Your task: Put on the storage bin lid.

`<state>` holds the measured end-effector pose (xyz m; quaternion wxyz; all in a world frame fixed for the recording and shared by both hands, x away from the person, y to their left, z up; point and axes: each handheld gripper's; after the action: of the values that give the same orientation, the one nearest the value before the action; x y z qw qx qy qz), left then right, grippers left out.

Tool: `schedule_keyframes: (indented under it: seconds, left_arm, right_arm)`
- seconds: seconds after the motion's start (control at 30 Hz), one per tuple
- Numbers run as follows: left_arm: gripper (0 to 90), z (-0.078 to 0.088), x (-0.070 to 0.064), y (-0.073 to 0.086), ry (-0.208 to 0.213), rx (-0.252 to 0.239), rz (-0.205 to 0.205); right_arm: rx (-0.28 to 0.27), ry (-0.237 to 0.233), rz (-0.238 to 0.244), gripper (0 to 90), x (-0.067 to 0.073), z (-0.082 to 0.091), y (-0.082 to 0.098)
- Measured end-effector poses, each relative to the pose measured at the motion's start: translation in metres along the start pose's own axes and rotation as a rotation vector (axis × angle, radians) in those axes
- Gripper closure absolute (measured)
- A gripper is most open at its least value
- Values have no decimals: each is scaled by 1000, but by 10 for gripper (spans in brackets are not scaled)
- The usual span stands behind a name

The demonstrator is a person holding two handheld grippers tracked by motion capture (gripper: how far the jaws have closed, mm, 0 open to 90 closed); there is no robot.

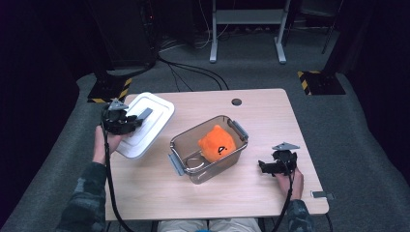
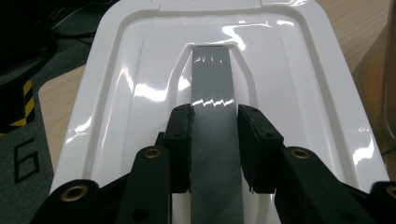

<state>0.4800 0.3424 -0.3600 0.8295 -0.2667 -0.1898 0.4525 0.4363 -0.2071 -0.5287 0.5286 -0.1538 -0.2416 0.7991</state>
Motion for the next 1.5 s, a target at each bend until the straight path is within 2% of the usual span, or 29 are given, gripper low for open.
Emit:
schedule_keyframes:
  seconds: [0.17,0.2,0.47,0.7,0.77,1.17,1.5]
  left_arm:
    - [667,4,-6,-6,9,-10,-19]
    - [667,5,-9,-10,10,-11,-35]
    - [667,8,-22,-21,27,-26,-63]
    - [667,7,-36,-33,49,-34,-98]
    - [667,6,-38,-34,55,-39,-92]
    - [667,3,-63,-50,85,-31,-165]
    - [667,-2,-82,-60,125,-37,-191]
  right_arm:
    - [0,0,0,18,0,0,0]
    - [0,0,0,18,0,0,0]
    - [-1,0,0,19,0,0,0]
    - [-1,0,0,19,0,0,0]
    - [-1,0,0,19,0,0,0]
    - [-1,0,-1,20,0,0,0]
    - [-1,-1,0,21,0,0,0]
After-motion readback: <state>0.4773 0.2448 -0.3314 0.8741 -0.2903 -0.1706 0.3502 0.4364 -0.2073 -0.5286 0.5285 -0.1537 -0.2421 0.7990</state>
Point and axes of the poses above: each handheld gripper's, and its own axes: z roughly backward along the jaws, y roughly out of its underside, x roughly to its left, and after that the axes turned 13 degrees about x, right-handed
